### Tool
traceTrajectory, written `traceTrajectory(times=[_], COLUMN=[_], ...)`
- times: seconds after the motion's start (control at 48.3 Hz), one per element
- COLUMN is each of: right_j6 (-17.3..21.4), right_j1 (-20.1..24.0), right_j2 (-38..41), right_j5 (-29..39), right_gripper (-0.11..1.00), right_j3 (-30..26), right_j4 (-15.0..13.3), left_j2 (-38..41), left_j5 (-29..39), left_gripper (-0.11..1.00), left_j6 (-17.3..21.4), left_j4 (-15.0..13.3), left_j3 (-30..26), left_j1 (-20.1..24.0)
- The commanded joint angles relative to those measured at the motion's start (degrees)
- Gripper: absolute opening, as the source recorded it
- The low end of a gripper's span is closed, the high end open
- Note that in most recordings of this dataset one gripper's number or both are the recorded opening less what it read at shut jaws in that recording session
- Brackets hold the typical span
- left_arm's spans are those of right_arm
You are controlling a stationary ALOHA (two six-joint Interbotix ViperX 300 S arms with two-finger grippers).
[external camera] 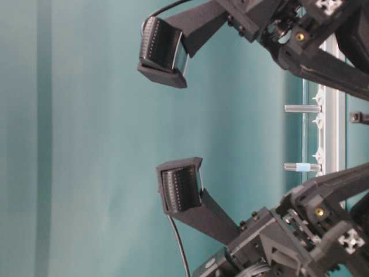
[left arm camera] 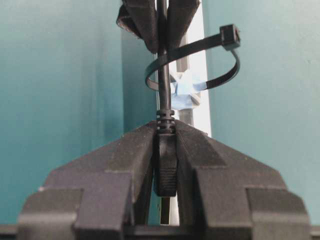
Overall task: Insert the wire through the string loop located in the center.
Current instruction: 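Move the left gripper to the plug past the loop and close on it, then open the right gripper and pull the cable leftward through the loop with the left gripper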
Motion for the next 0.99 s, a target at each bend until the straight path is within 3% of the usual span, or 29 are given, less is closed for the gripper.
traceTrajectory(times=[0.0,0.724,0.786,0.931,0.972], right_j6=[-0.09,0.44,0.53,0.53,0.44], right_j1=[0.0,0.0,-0.09,0.0,0.0], right_j2=[-0.62,-0.7,-0.7,-0.62,-0.7], right_j5=[-0.53,-2.02,-1.67,0.09,0.44], right_gripper=[0.08,0.09,0.19,0.61,0.69], right_j3=[-0.7,-0.44,-0.62,-0.88,-0.88], right_j4=[-0.09,-0.09,-0.09,-0.09,-0.09], left_j2=[-1.41,-1.93,-1.93,-1.93,-1.93], left_j5=[-0.53,-0.18,-0.18,-0.09,-0.09], left_gripper=[0.11,0.11,0.11,0.11,0.11], left_j6=[-0.18,-0.35,-0.35,-0.44,-0.44], left_j4=[0.09,0.09,0.18,0.09,0.09], left_j3=[-0.44,-0.35,-0.35,-0.35,-0.35], left_j1=[-0.18,-0.18,-0.18,-0.18,-0.18])
